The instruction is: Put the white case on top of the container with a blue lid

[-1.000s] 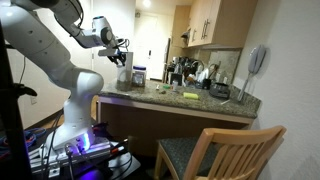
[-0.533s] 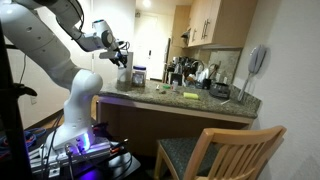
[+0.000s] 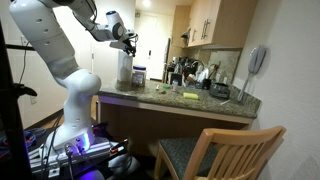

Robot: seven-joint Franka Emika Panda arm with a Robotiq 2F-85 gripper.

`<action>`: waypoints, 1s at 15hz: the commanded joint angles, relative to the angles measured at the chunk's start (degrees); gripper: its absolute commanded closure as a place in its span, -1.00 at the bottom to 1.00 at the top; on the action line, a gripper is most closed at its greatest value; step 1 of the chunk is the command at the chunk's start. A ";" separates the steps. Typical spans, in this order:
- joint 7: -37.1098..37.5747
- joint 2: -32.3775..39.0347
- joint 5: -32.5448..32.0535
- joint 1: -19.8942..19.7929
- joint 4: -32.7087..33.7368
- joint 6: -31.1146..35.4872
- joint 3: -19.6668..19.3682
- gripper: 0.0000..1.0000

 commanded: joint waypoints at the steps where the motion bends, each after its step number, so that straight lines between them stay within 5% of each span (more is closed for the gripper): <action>1: -0.51 0.19 0.57 -0.27 0.13 -0.11 0.25 0.01; 2: -0.50 0.08 0.56 -0.22 -0.11 -0.11 0.34 0.51; 15: 8.92 16.68 1.44 -4.82 6.52 7.03 0.62 0.51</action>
